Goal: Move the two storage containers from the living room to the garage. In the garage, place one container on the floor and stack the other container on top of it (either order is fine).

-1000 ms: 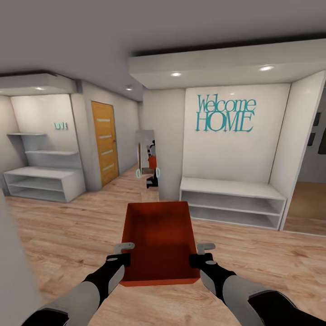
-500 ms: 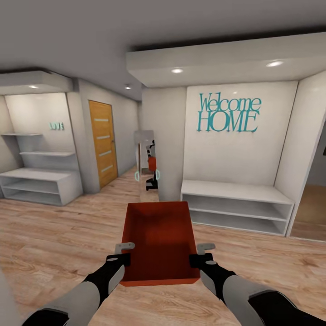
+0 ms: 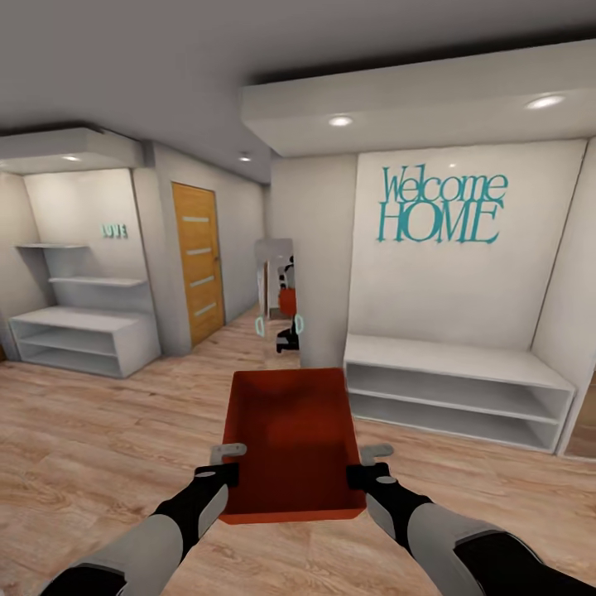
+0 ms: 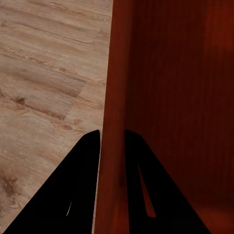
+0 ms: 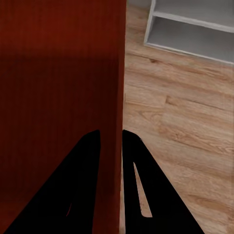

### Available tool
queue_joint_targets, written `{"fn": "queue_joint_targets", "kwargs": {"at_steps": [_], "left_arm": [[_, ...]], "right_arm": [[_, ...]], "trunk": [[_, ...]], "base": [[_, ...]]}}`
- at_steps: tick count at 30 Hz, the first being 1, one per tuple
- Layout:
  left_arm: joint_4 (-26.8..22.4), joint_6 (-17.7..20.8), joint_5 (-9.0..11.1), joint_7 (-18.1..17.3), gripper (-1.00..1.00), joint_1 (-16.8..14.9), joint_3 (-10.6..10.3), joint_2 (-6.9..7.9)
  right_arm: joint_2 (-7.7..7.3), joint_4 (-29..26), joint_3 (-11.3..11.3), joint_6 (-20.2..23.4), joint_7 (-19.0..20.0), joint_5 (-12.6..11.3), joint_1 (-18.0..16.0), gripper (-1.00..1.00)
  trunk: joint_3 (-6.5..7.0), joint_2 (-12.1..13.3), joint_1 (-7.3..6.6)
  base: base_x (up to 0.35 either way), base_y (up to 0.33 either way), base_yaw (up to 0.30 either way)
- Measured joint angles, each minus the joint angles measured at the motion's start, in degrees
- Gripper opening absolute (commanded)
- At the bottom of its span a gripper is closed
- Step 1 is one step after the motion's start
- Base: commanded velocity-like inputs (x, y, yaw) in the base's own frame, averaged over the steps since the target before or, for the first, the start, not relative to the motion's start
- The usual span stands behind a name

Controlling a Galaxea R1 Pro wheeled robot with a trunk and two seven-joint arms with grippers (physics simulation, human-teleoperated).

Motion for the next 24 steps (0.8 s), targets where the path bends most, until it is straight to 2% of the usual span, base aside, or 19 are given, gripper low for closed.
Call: {"fn": "queue_joint_targets", "kwargs": {"at_steps": [12, 24], "left_arm": [[0.0, 0.0, 0.0, -0.9, -1.0, 0.0, 0.1, 0.67], [0.0, 0.0, 0.0, -1.3, -1.0, 0.0, 0.1, 0.88]], "right_arm": [[0.68, 0.0, 0.1, 0.0, -1.0, 0.0, 0.0, -1.0], [0.88, 0.0, 0.2, 0.0, -1.3, 0.0, 0.0, -1.0]], "trunk": [[0.0, 0.0, 0.0], [0.0, 0.0, 0.0]], "base": [[0.323, 0.0, 0.265], [0.323, 0.0, 0.03]]}}
